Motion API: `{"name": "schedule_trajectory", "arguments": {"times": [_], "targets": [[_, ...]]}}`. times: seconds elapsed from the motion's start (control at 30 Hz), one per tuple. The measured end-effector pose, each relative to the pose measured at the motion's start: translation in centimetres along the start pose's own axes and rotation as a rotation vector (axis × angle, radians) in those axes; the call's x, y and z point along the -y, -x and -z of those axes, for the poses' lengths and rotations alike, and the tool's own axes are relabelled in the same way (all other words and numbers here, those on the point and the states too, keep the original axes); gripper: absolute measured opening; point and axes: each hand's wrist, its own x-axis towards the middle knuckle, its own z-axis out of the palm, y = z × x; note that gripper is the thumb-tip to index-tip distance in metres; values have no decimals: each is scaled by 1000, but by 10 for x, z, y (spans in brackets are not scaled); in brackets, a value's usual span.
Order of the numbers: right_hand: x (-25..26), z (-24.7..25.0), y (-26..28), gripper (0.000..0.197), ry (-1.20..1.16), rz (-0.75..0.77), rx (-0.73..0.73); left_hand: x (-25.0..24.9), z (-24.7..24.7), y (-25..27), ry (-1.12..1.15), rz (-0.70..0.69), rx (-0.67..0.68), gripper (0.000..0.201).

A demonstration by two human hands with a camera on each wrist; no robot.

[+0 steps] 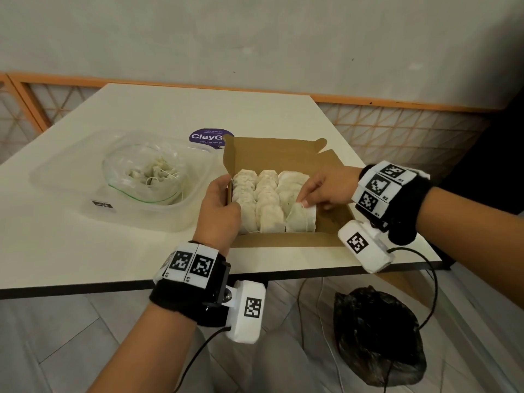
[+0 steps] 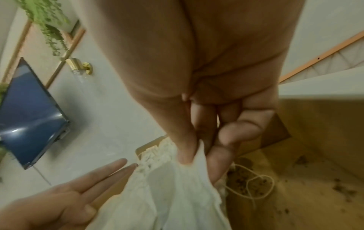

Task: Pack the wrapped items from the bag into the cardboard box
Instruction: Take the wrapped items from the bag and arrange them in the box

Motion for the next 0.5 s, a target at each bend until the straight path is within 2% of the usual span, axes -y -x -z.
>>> {"name": "schedule_trajectory", "arguments": {"times": [0.13,0.2,0.3,0.33,0.4,0.5], "targets": [[-1,-2,-12,16,-60,-55,-29,4,1,-2,5,-1,-5,52],[1,-1,-13,14,-98,-52,-90,5,2,-3,2,-3,-5,52],[3,9,3,8,149,91,-323,5,2,-2,6,-4,5,53],[3,13,13,11,227,148,-346,6,2,-2,9,-5,11,53],[-1,15,36,19,306,239,-231,7,3,-3,9,-3,16,52],[-20,-8,59,26,377,391,-51,9,4,-4,16,3,19,50]]}}
